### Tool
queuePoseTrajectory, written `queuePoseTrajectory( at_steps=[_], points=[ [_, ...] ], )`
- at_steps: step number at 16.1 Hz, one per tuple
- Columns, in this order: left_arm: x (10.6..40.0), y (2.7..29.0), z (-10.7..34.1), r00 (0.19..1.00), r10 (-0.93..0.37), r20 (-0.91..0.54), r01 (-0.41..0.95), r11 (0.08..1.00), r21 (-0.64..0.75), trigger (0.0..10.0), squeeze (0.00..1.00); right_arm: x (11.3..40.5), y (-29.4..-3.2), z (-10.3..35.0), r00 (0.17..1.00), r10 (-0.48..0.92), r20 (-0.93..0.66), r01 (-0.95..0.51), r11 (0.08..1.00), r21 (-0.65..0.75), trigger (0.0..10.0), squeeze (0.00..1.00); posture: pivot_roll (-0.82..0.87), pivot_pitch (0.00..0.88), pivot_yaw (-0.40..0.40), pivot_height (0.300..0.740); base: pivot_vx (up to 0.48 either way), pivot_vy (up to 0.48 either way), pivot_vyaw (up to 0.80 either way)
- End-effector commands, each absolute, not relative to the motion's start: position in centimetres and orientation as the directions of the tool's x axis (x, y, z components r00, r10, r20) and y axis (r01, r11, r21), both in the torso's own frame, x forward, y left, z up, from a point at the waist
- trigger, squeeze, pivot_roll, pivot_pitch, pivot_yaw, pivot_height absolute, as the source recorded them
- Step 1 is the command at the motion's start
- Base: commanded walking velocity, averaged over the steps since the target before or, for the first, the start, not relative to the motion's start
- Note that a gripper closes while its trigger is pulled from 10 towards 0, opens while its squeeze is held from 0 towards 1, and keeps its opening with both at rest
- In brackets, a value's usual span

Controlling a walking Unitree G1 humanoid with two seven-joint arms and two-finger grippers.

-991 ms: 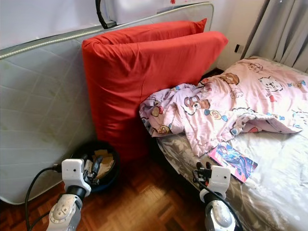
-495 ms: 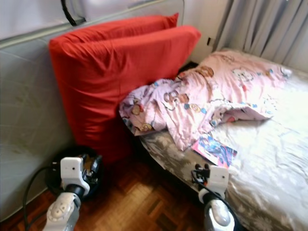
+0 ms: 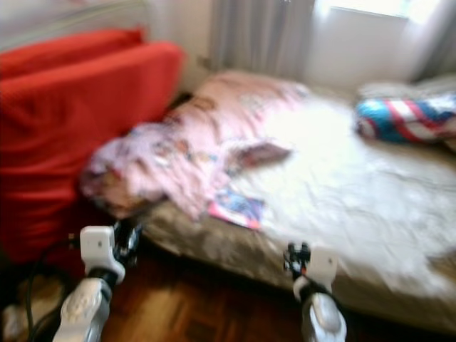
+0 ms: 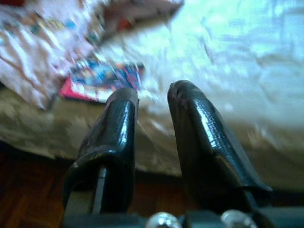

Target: Clean up the room

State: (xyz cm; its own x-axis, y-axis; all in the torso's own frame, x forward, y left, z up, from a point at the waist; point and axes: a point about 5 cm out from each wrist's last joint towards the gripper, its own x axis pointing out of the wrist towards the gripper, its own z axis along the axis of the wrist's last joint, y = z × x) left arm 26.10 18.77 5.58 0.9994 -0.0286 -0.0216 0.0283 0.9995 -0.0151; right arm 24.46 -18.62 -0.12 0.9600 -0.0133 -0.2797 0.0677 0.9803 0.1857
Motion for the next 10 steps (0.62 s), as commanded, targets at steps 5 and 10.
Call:
queuePoseTrajectory(
  at_steps=[5,10],
  points=[
    [25.99,18.59,5.19,0.998,-0.036,-0.042,0.034,0.998,-0.048,10.0,0.00,24.73,-18.35,-0.21,0.960,0.024,-0.278,0.032,0.980,0.195,10.0,0.00,-0.02,0.011,-0.044,0.740,0.000,0.000,0.00],
    [25.98,18.98,5.07,0.998,-0.025,-0.053,0.022,0.999,-0.050,10.0,0.00,24.78,-18.19,-0.38,0.960,0.051,-0.275,0.001,0.983,0.185,10.0,0.00,-0.02,0.013,-0.037,0.740,0.000,0.000,0.00]
  ],
)
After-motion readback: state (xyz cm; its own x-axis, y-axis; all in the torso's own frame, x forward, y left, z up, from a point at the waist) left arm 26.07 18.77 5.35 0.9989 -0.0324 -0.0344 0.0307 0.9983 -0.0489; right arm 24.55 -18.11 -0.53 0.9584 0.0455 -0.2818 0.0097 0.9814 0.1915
